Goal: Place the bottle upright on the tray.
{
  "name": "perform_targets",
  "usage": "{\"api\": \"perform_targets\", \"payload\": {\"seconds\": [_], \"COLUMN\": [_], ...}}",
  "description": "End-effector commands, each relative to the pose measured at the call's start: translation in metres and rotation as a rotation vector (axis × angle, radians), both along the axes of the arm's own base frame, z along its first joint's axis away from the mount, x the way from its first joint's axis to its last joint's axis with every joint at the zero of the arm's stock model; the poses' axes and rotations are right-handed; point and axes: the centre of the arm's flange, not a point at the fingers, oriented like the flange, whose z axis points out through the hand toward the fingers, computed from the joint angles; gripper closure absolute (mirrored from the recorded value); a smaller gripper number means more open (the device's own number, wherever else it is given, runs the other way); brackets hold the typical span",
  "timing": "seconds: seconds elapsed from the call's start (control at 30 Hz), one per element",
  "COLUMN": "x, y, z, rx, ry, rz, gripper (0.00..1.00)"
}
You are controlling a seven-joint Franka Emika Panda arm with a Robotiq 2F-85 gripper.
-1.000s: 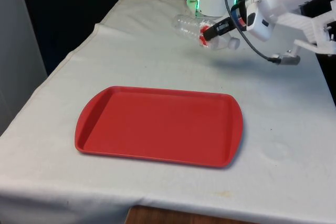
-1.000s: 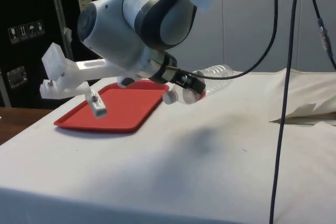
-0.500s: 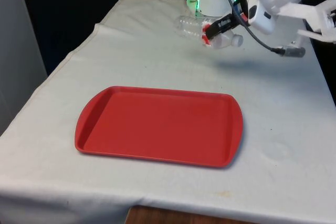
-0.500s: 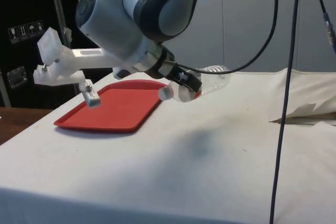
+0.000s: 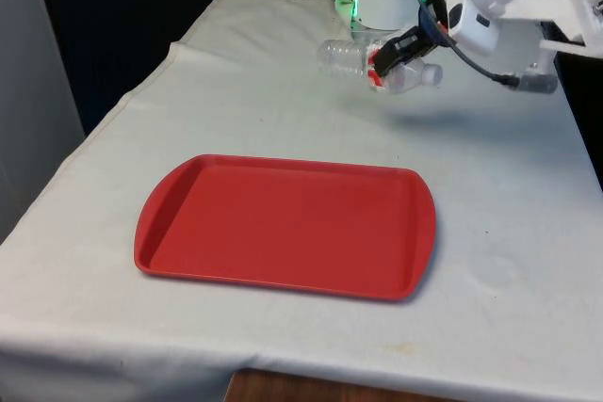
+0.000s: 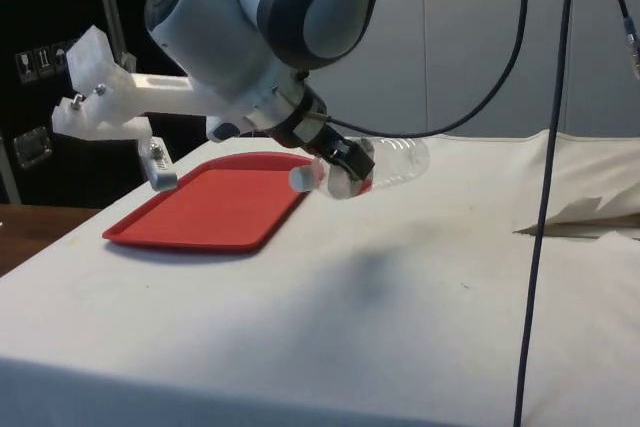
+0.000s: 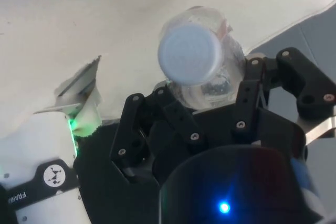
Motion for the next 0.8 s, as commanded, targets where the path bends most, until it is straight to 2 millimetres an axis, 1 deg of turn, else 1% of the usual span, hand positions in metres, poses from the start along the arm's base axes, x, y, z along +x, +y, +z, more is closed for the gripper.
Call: {"api": "perform_targets", "payload": {"seconds": [0.0, 0.07, 0.33, 0.37, 0.4, 0.6, 0.67, 0.7, 0.77], "x": [0.000, 0.001, 0.003, 0.003, 0.003, 0.003, 0.004, 0.004, 0.004], "y": [0.000, 0.000, 0.001, 0.001, 0.001, 0.001, 0.001, 0.002, 0.002], "z": [0.002, 0.001, 0.012, 0.010, 0.013, 0.020, 0.018, 0.022, 0.024], "rx": [0.018, 0.012, 0.055, 0.041, 0.062, 0.089, 0.072, 0.096, 0.103], "ry": [-0.013, -0.011, -0.048, -0.039, -0.054, -0.080, -0.072, -0.087, -0.093], "rz": [0.000, 0.001, -0.003, -0.005, -0.003, -0.005, -0.006, -0.006, -0.007], "gripper": [0.66, 0.66, 0.66, 0.66, 0.66, 0.66, 0.66, 0.66, 0.66]}}
